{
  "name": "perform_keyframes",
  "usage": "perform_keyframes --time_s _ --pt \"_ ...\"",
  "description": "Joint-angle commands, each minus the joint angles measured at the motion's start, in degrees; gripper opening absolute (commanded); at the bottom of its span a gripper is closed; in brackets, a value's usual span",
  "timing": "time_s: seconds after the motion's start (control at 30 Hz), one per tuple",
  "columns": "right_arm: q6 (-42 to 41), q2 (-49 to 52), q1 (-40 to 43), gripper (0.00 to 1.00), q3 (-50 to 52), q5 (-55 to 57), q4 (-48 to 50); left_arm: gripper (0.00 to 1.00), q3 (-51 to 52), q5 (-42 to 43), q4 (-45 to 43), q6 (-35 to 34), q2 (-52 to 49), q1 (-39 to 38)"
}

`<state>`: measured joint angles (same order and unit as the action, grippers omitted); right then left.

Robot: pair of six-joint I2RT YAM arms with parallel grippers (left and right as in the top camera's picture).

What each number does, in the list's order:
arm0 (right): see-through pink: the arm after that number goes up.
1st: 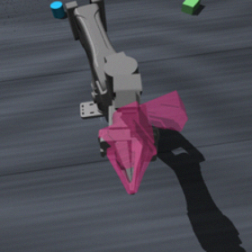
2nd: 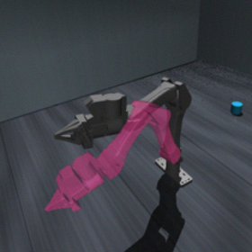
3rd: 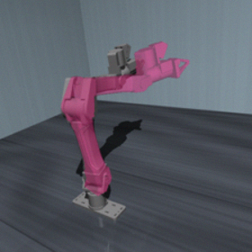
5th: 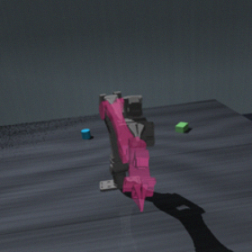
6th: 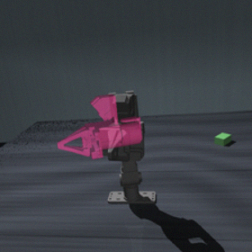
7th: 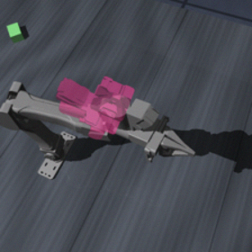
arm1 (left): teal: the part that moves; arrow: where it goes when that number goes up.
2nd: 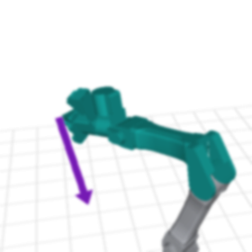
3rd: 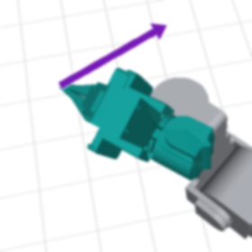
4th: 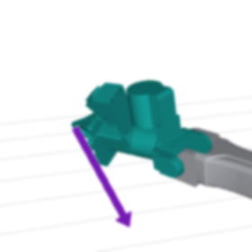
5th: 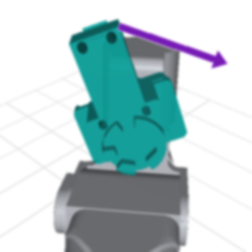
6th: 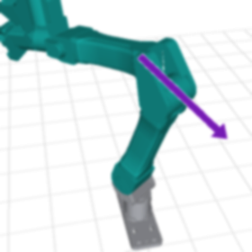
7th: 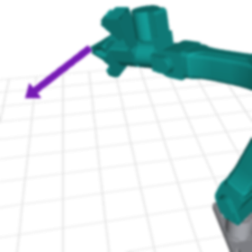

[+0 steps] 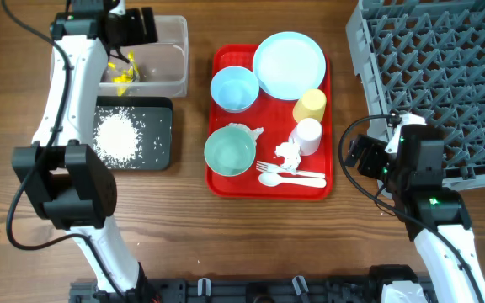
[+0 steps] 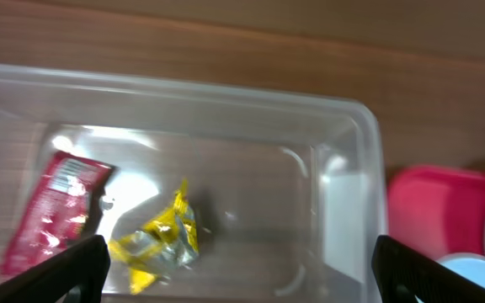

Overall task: Sort waste into correct bins and load items into the dishwasher rack
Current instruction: 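Grasp a white tissue on the red tray and drop it in the bin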

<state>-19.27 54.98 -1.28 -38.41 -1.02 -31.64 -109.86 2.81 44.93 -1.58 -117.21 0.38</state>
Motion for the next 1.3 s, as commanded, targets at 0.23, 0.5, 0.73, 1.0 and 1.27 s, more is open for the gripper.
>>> perform_keyframes --time_s 0.23,0.5,0.73,1.0,1.27 --pt "-0.24 0.22 0.24 0.99 -1.42 1.2 0.26 0.86 0.04 5.77 15.87 14.93 2.01 -21.07" --pt "-0.22 0.33 0.24 0.99 -1.42 1.44 -0.35 0.79 0.15 -0.13 20.57 16.44 -5.18 -31.95" --pt "-0.22 0.79 0.24 0.99 -1.42 1.44 -0.52 0.73 0.15 0.15 20.94 16.44 -12.0 -33.55" --pt "-0.22 1.09 0.24 0.99 -1.42 1.46 -0.59 0.7 0.15 0.33 19.17 16.41 -16.72 -33.57" --pt "-0.22 1.09 0.24 0.99 -1.42 1.44 -0.63 0.28 0.15 0.37 16.76 16.37 -17.44 -33.66"
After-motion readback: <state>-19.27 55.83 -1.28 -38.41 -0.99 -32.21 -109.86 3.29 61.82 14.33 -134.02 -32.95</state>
